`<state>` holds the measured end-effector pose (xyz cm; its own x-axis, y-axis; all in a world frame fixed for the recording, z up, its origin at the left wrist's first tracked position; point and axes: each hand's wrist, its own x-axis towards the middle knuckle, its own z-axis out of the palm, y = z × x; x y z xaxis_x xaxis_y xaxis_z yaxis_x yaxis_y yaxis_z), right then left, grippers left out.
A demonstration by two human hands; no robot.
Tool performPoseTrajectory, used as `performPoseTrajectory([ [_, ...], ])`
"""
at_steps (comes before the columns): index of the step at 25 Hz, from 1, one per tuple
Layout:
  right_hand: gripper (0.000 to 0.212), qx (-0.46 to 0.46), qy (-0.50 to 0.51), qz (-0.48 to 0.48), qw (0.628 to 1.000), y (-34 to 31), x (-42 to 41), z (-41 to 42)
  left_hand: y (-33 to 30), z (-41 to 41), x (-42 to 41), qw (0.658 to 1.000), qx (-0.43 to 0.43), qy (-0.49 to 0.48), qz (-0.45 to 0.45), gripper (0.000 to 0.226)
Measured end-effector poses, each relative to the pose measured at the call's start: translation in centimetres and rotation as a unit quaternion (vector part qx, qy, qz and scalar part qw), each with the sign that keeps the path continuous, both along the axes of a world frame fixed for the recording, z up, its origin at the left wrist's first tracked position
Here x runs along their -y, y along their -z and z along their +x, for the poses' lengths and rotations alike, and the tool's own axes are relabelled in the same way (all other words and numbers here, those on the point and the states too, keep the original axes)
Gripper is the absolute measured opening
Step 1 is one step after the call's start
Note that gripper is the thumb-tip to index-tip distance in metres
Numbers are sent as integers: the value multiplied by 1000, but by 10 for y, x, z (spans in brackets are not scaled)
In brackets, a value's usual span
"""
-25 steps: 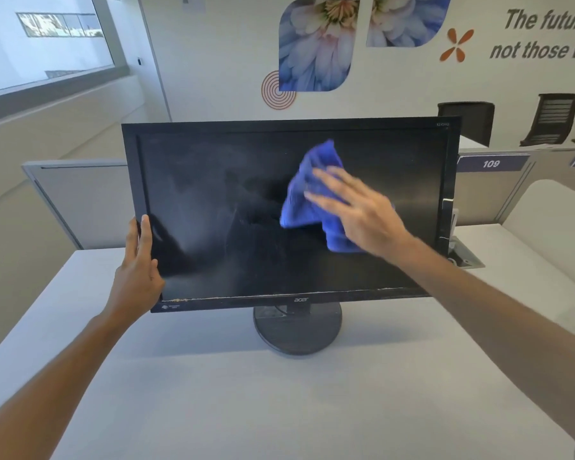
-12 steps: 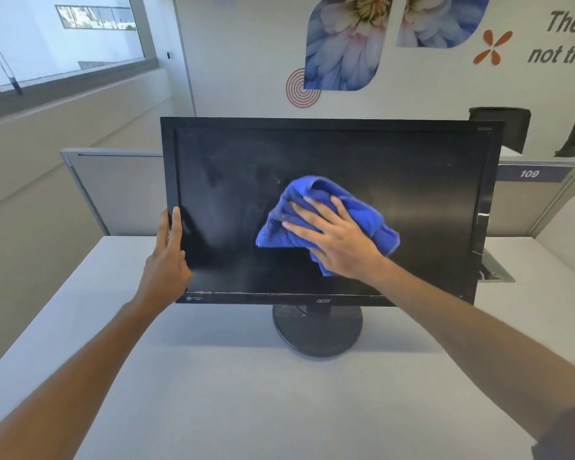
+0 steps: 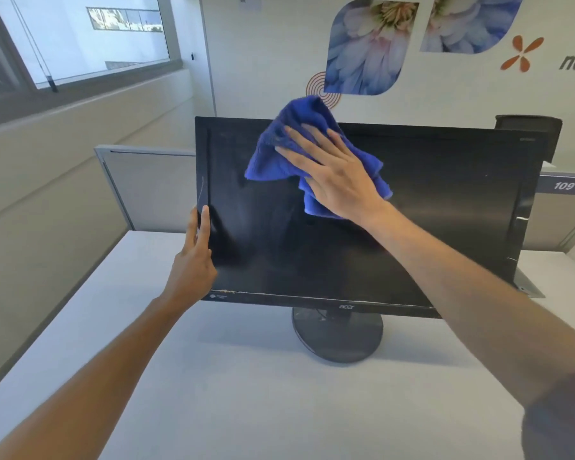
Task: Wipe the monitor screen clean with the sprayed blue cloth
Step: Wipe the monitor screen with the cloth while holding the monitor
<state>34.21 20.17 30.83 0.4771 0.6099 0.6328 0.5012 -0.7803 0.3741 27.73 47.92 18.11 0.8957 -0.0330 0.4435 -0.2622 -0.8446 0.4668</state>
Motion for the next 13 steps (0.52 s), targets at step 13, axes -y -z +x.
performPoseTrajectory([
  [13,71,-69,-26,-160,984,147,-19,-51,0,1,-5,1000,-5,0,-8,85],
])
